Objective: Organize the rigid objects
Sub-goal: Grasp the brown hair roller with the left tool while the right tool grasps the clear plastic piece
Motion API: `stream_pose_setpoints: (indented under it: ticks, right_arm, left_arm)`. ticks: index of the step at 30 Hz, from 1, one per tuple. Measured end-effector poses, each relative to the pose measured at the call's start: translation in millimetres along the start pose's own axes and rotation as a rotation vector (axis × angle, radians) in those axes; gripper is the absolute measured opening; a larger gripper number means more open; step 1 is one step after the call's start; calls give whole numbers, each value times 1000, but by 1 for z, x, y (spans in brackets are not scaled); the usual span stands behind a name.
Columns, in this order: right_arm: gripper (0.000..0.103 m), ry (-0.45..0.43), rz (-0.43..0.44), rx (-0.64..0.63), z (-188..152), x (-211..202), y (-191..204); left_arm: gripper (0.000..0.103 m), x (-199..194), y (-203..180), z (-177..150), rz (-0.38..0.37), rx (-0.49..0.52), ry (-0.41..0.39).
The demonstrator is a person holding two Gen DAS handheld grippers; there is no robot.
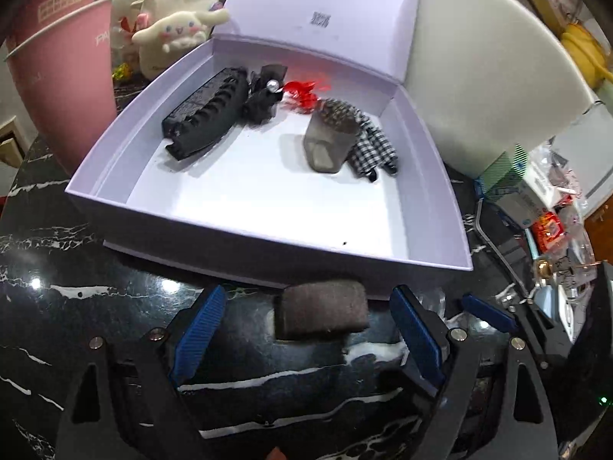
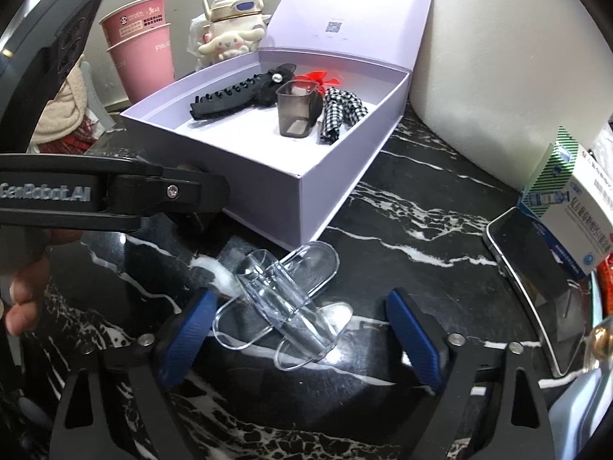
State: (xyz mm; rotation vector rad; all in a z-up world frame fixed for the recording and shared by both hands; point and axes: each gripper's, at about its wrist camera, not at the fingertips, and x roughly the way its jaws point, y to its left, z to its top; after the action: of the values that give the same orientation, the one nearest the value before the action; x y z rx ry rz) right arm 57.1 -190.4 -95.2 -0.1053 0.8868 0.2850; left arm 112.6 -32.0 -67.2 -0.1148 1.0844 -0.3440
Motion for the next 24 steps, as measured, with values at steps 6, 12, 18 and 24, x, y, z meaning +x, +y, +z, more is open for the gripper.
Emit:
stream_pose_setpoints:
  ticks: [6, 12, 18, 24]
  right_arm:
    - [68, -2, 14, -13, 1, -3, -1]
    - [52, -12, 49, 30, -1, -6, -9]
    - [44, -15, 69, 53, -6, -12, -15]
    - [37, -13, 85, 75, -14, -19, -17]
  left_arm:
    - [83, 8, -1, -1, -43, 3, 19]
    - [45, 8, -10, -6, -54, 42, 0]
    - [42, 6, -16, -14, -44, 79, -18]
    - [42, -4, -20, -28, -46, 110, -13]
